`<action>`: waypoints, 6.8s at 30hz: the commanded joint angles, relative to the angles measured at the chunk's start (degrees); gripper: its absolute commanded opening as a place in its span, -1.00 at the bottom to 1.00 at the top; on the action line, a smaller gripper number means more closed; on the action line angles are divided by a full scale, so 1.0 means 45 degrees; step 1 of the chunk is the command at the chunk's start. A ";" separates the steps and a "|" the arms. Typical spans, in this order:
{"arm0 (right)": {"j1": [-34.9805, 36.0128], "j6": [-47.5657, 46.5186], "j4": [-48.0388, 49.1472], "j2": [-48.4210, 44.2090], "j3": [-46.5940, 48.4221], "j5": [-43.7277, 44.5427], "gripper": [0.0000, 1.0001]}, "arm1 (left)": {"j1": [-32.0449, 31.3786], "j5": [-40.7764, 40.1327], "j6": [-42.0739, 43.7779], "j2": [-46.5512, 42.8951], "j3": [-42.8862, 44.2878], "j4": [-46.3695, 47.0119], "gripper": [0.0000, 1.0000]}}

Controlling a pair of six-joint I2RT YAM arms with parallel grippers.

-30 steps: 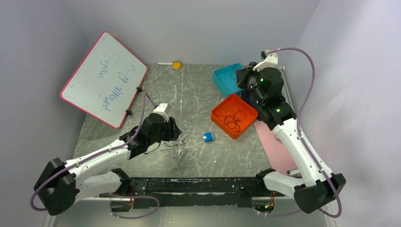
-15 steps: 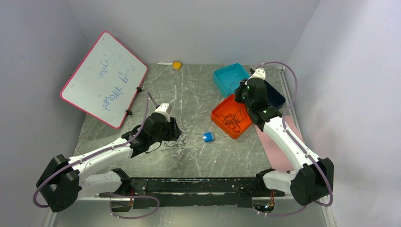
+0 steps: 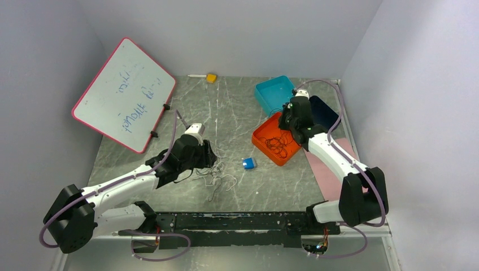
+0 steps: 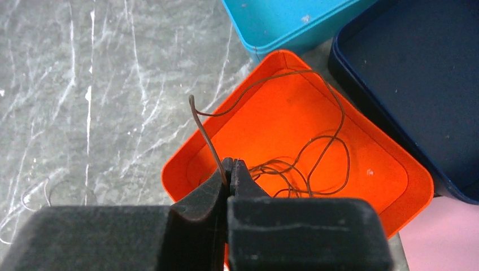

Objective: Untangle the cables

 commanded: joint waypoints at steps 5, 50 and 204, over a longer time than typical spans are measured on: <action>-0.0151 0.0180 -0.0729 0.0073 -0.0547 0.1017 -1.00 | -0.0089 0.0196 -0.0148 0.0085 -0.0047 0.0113 0.04; -0.0488 -0.1257 -0.2051 0.2517 0.2705 0.2259 0.08 | -0.0086 0.0360 -0.0168 0.0465 0.0097 0.0146 0.01; 0.1804 -0.1275 -0.0093 -0.0673 -0.0541 -0.4698 -0.17 | -0.0080 -0.0250 0.2608 0.3454 0.2417 -0.1132 -0.23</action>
